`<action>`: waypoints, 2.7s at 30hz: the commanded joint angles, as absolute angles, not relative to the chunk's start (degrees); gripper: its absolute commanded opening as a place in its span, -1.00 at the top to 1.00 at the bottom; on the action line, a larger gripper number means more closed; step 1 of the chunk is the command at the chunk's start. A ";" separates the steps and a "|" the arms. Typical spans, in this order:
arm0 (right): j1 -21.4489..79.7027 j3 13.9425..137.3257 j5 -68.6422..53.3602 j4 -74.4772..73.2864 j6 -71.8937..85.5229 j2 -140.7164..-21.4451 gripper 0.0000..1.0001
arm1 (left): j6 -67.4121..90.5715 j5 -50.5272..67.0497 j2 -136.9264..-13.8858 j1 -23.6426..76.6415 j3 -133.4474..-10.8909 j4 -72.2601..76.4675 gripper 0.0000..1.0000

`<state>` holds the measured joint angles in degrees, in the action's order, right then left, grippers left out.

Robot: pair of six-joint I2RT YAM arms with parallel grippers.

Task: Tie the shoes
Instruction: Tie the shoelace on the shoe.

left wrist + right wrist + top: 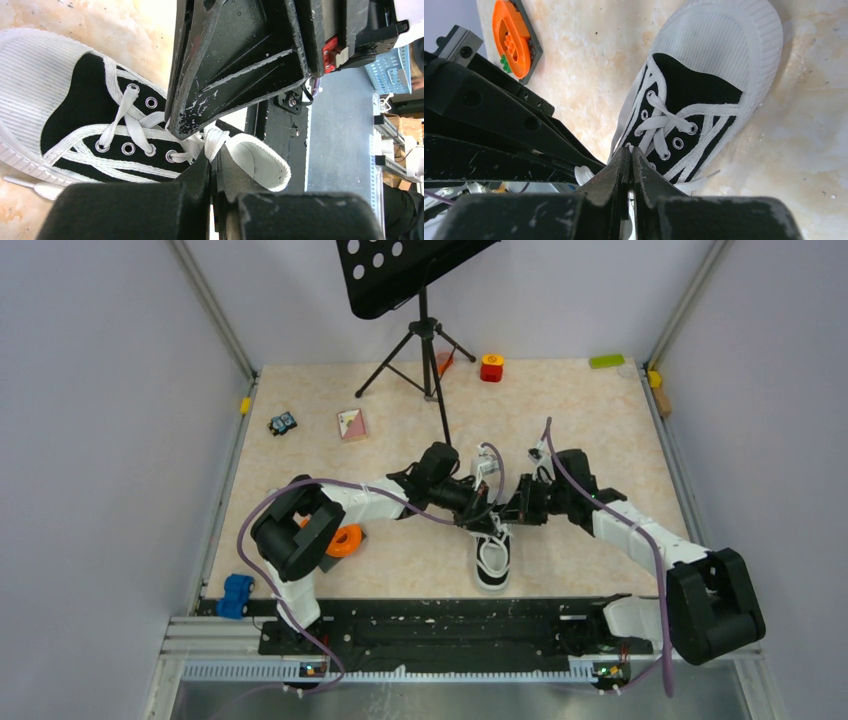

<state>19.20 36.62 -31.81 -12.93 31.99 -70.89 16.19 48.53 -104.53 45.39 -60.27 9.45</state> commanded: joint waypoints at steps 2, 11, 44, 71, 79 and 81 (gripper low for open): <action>18.71 36.41 -28.96 -10.15 33.48 -69.23 0.66 | 15.82 49.22 -103.30 45.42 -59.42 11.42 1.00; 18.66 36.35 -28.57 -11.48 33.20 -68.26 0.46 | 15.86 49.37 -103.18 45.48 -59.31 11.54 1.00; 18.68 34.78 -30.31 -17.98 29.56 -63.71 0.56 | 19.70 48.42 -104.20 45.46 -59.18 15.41 1.00; 18.63 37.12 -24.47 -13.07 31.66 -66.47 1.00 | 18.10 48.44 -102.47 45.56 -58.22 13.51 1.00; 18.67 36.52 -21.31 -11.97 33.81 -64.25 1.00 | 18.18 48.33 -102.21 45.55 -58.10 13.67 1.00; 18.66 36.27 -21.45 -11.97 33.86 -64.08 1.00 | 18.28 48.30 -102.17 45.59 -58.12 13.82 1.00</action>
<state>19.05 36.73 -23.03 -14.39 32.86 -65.60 19.29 47.70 -104.51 45.39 -58.41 12.75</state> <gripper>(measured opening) 0.009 0.012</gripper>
